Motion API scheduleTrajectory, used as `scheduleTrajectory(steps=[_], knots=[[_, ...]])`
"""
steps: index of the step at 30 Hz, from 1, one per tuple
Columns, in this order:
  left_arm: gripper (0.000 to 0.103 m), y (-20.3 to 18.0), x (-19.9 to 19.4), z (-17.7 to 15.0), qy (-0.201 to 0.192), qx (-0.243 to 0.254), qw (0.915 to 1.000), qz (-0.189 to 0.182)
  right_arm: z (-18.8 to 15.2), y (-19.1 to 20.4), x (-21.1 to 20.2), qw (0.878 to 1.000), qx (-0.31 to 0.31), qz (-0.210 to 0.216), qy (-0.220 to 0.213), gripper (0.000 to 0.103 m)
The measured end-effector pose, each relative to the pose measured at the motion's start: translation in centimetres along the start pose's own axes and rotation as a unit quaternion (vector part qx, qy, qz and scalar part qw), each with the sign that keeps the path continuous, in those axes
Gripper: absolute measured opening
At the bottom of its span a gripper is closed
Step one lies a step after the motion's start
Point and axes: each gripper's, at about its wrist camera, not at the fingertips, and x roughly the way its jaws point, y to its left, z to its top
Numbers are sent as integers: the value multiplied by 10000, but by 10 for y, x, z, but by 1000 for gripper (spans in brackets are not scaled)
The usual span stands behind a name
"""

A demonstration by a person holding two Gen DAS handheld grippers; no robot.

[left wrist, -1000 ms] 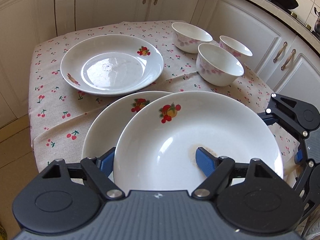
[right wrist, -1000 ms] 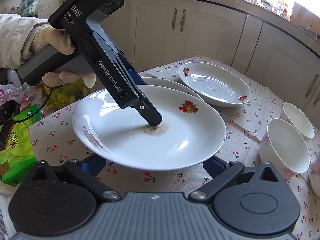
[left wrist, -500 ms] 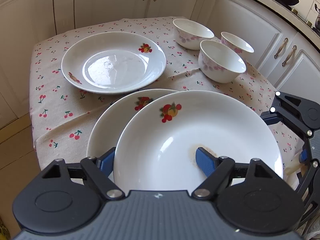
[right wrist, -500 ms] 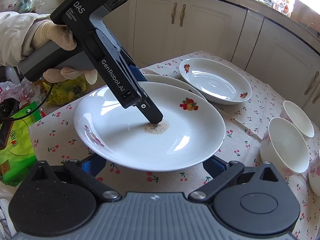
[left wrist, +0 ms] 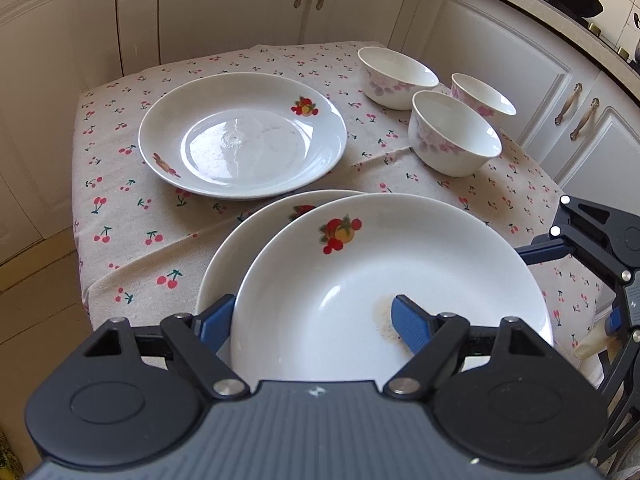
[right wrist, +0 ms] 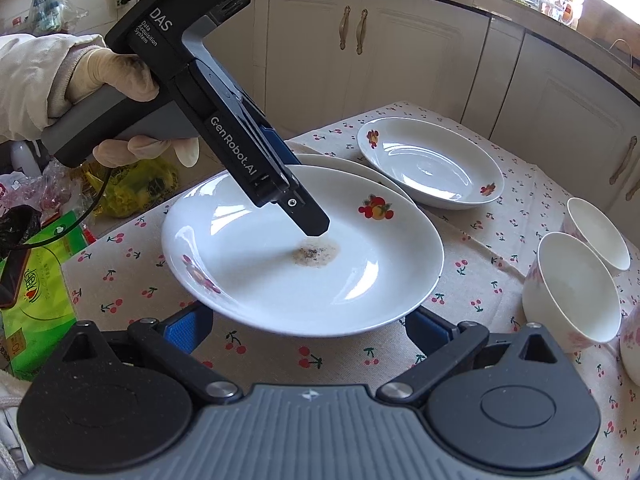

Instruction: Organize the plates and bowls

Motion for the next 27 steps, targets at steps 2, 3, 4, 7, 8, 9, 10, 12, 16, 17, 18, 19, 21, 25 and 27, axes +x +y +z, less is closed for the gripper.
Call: scheduleTrajectory(steps=[2, 3, 4, 7, 8, 9, 10, 12, 16, 17, 18, 19, 21, 25, 27], knots=[[82, 0, 0, 0, -6, 7, 10000, 13, 0, 0, 0, 10000, 23, 8, 1, 103], [82, -1, 0, 0, -5, 3, 10000, 25, -1, -1, 1, 10000, 36, 15, 2, 103], [82, -1, -1, -1, -8, -6, 10000, 34, -1, -1, 1, 10000, 39, 16, 0, 103], [83, -1, -6, 0, -88, 16, 9999, 70, -1, 0, 1, 10000, -1, -32, -2, 103], [83, -1, -7, 0, -114, 22, 9999, 75, -1, 1, 1, 10000, -12, -51, -3, 103], [84, -1, -9, 0, -134, 36, 9999, 80, -1, 1, 1, 10000, -7, -58, -1, 103], [84, -1, -9, 0, -145, 38, 9999, 86, 0, 1, 1, 10000, 14, -44, -2, 103], [84, 0, -10, 0, -161, 39, 9998, 105, 0, 0, 2, 10000, 75, -6, 8, 103], [84, 1, -13, -2, -235, 40, 9995, 194, 0, 1, 4, 9999, 108, 23, 62, 103], [85, 1, -14, -2, -249, 50, 9995, 213, 0, 1, 4, 9999, 108, 24, 74, 103], [86, 1, -15, -3, -271, 51, 9994, 225, -1, 2, 3, 9999, 108, 22, 84, 103], [86, 2, -16, -3, -285, 36, 9993, 233, -1, 2, 3, 9999, 111, 14, 93, 103], [86, 3, -17, -3, -317, 4, 9992, 261, -2, 2, 2, 9999, 144, -9, 88, 103], [87, 4, -25, -7, -474, -100, 9981, 370, -5, 0, -6, 9996, 285, 27, 7, 103], [87, 3, -32, -8, -567, -199, 9980, 197, -7, -1, -12, 9993, 346, -27, -107, 103]])
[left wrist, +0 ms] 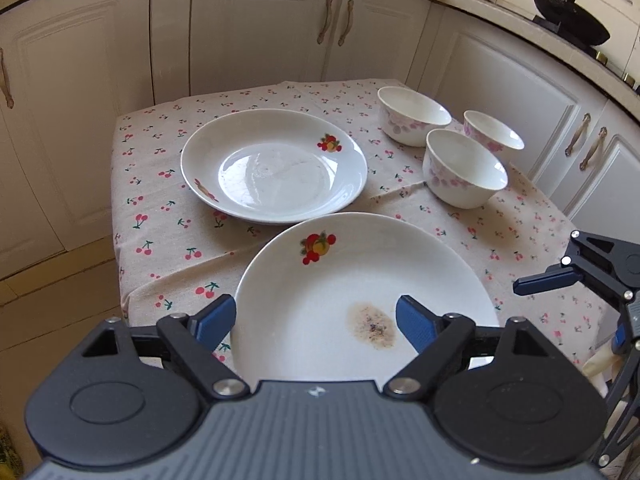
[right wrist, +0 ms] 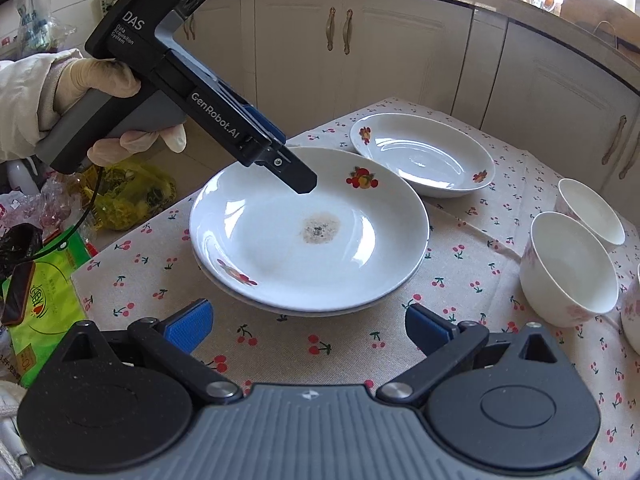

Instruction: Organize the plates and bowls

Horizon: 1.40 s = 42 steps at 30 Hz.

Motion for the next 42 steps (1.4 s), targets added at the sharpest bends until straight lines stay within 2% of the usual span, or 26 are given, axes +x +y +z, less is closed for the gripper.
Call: scheduleTrajectory(steps=[10, 12, 17, 23, 32, 42], knots=[[94, -28, -36, -3, -505, 293, 9978, 327, 1, -17, -38, 9945, 539, -340, -825, 103], [95, -30, -40, -1, -571, 317, 9970, 405, 3, -22, -42, 9933, 523, -469, -914, 103], [95, -30, -43, 11, -684, 298, 9956, 571, 10, -38, -42, 9934, 419, -484, -957, 103], [95, -19, -32, 34, -723, 237, 9938, 810, 29, -67, -29, 9953, 184, -317, -894, 103], [95, 16, 13, 69, -534, 56, 9931, 1045, 64, -118, 3, 9963, -456, -17, -728, 103], [95, 45, 64, 94, -280, -74, 9942, 1040, 96, -158, 69, 9911, -1292, 305, 127, 103]])
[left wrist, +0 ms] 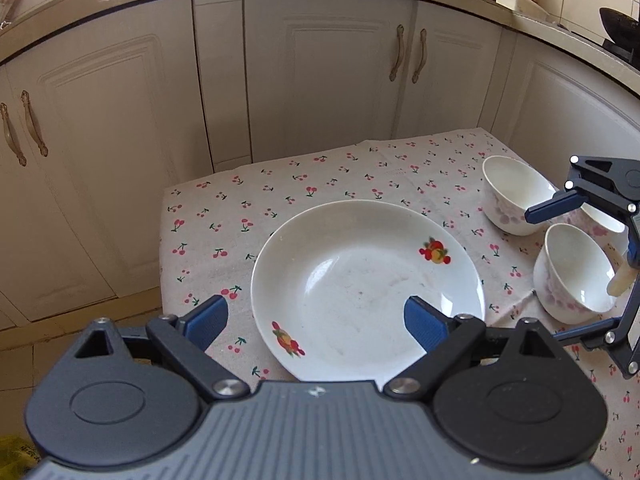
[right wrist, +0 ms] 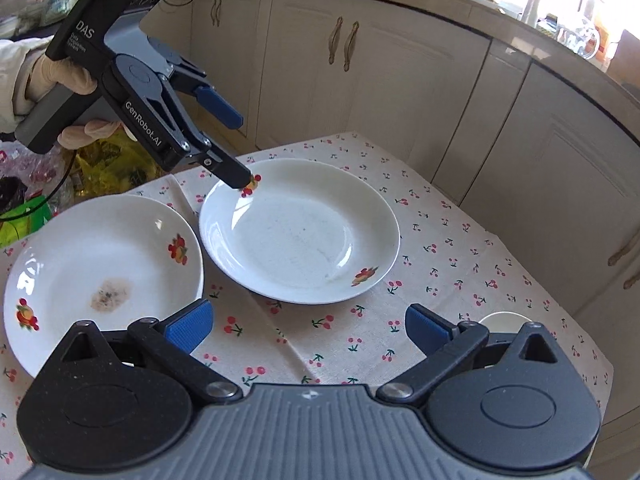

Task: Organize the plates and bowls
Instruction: 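Grasp the rim of the fruit-decal white plate with the right tool while the left tool grasps it too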

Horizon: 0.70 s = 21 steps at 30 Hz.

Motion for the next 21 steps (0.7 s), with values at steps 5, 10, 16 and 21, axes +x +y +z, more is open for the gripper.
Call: scheduleTrajectory(steps=[5, 10, 16, 21], knots=[[93, 7, 25, 3, 179, -40, 9998, -65, 5, -15, 27, 9988, -81, 309, 379, 103], [92, 11, 43, 4, 287, -21, 9994, -166, 10, -20, 49, 9959, -288, 518, 678, 103], [86, 19, 57, 6, 362, -112, 9989, -285, 15, -27, 70, 9931, -276, 725, 883, 103], [81, 22, 66, 6, 413, -126, 9981, -432, 16, -28, 79, 9905, -250, 936, 973, 92]])
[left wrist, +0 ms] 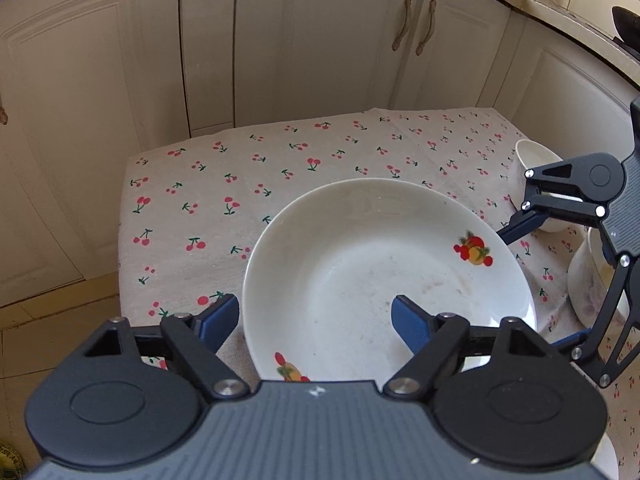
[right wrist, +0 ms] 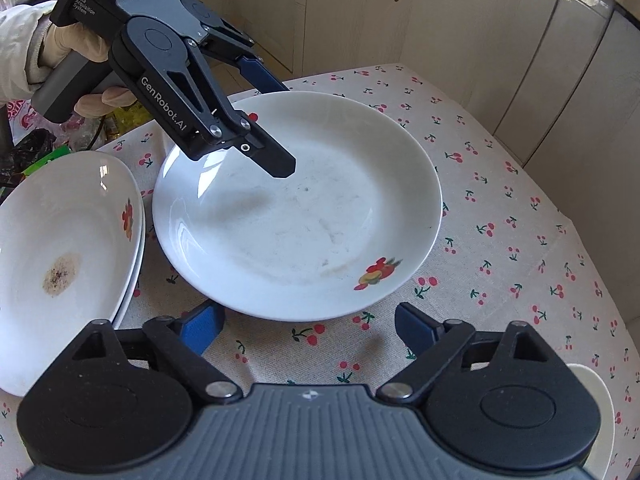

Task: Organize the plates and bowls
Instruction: 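Grasp the rim of the fruit-decal white plate with the right tool while the left tool grasps it too, then lift and carry the fruit-decal plate with both tools toward the stained plate stack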

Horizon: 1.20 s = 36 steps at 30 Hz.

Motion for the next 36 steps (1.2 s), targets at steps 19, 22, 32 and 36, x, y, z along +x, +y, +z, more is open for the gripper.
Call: scheduleTrajectory(steps=[19, 22, 32, 36], knots=[[76, 3, 14, 7, 91, 161, 9995, -267, 3, 1, 6, 9995, -139, 252, -130, 97], [77, 2, 14, 6, 80, 190, 9994, -273, 1, 3, 5, 9994, -110, 235, -224, 97], [77, 3, 14, 6, 82, 173, 9994, -283, -5, 4, -5, 9986, 15, 185, -492, 97], [77, 3, 14, 6, 71, 174, 9994, -289, -5, 3, -7, 9984, 60, 157, -545, 97]])
